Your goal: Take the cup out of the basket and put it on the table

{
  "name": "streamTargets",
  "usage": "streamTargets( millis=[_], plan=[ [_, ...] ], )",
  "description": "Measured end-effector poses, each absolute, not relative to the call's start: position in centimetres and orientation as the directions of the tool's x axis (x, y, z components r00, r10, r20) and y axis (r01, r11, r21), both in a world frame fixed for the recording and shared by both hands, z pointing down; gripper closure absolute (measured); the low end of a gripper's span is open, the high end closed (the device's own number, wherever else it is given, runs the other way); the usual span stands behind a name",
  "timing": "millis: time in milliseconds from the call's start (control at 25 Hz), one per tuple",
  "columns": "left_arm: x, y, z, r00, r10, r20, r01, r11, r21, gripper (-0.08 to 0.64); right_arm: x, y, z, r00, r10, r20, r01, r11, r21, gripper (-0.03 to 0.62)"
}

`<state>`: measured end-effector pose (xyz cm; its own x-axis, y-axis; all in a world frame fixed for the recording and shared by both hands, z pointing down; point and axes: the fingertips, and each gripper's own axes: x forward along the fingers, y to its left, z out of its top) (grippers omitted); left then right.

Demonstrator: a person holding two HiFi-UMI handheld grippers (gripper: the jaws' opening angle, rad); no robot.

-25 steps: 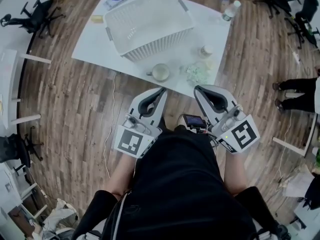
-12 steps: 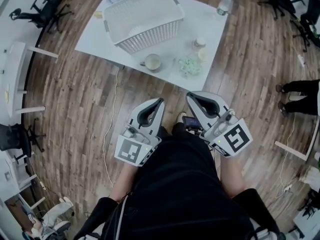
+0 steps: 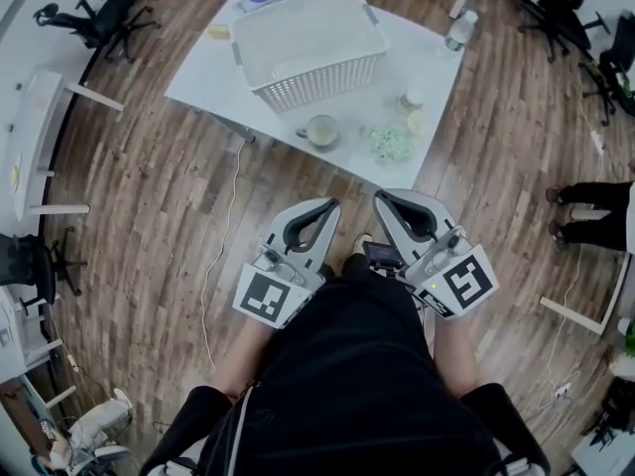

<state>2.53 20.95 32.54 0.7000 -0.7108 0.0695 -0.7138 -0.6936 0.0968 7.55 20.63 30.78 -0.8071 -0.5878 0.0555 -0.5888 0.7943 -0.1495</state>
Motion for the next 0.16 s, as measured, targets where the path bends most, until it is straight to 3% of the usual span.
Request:
streamTargets(
  millis=[160],
  plan=[
    [1.95, 21.65, 32.80, 0.711, -0.699, 0.078, -0.703, -0.705, 0.091, 0.551, 6.20, 21.67, 31.72, -0.827, -0.555, 0.091, -0.562, 0.813, -0.150, 0.569]
  ],
)
